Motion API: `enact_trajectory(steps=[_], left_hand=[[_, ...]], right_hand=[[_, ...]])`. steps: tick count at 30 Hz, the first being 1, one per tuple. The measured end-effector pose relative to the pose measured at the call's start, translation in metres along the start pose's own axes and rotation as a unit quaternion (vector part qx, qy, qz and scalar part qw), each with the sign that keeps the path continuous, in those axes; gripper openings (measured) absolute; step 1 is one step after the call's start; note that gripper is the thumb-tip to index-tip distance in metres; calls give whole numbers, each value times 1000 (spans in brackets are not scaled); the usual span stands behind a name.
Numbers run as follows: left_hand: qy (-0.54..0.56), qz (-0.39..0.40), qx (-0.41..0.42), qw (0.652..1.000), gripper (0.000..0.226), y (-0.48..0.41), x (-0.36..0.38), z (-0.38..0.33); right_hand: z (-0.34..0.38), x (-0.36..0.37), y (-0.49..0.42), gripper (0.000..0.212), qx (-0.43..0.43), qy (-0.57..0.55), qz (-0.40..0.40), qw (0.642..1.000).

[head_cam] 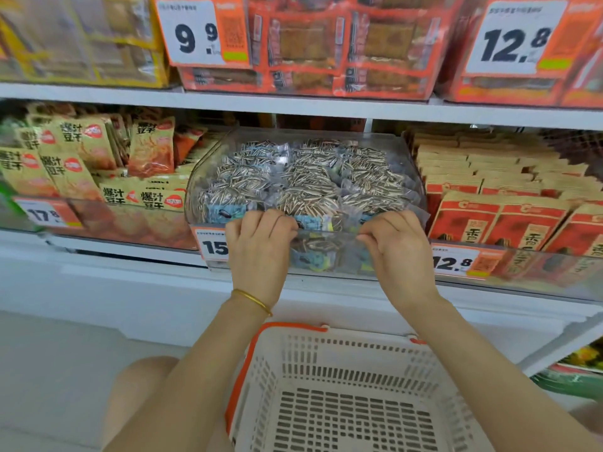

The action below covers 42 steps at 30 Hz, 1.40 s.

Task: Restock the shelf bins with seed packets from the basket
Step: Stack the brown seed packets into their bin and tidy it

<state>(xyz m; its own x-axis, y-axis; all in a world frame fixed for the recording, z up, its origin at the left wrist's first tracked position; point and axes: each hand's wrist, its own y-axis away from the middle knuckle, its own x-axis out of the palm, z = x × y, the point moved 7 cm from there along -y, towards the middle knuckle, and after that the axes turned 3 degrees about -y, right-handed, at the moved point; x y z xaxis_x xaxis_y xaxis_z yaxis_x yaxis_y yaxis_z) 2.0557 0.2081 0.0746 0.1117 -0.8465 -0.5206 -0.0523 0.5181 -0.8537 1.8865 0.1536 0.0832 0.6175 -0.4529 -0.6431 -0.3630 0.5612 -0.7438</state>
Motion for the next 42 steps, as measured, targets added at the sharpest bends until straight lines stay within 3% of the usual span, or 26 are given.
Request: enact_trajectory(steps=[19, 22, 25, 28, 31, 34, 36, 38, 42], left_hand=[[18, 67, -5, 998, 10, -2, 40, -1], [39, 49, 8, 998, 10, -3, 30, -1], [85, 17, -21, 996, 19, -16, 13, 15], [64, 146, -51, 986, 48, -34, 30, 34], [31, 260, -39, 964, 70, -29, 52, 43], [18, 250, -31, 968, 70, -29, 55, 48], [23, 249, -33, 968, 67, -42, 56, 50], [25, 293, -33, 955, 58, -54, 67, 53], [21, 376, -31, 926, 52, -58, 83, 64]], right_hand=[[-17, 24, 0, 4, 31, -5, 14, 999], [-17, 22, -3, 6, 55, -2, 35, 998], [1, 7, -9, 10, 24, 33, 7, 999], [31, 14, -29, 34, -11, 71, 25, 997], [40, 46, -42, 55, 19, 86, 122, 989], [36, 66, -40, 61, 53, 93, 183, 977], [36, 65, -46, 60, 58, 102, 170, 978], [37, 64, -56, 62, 61, 100, 161, 980], [37, 79, -63, 67, 64, 102, 220, 968]])
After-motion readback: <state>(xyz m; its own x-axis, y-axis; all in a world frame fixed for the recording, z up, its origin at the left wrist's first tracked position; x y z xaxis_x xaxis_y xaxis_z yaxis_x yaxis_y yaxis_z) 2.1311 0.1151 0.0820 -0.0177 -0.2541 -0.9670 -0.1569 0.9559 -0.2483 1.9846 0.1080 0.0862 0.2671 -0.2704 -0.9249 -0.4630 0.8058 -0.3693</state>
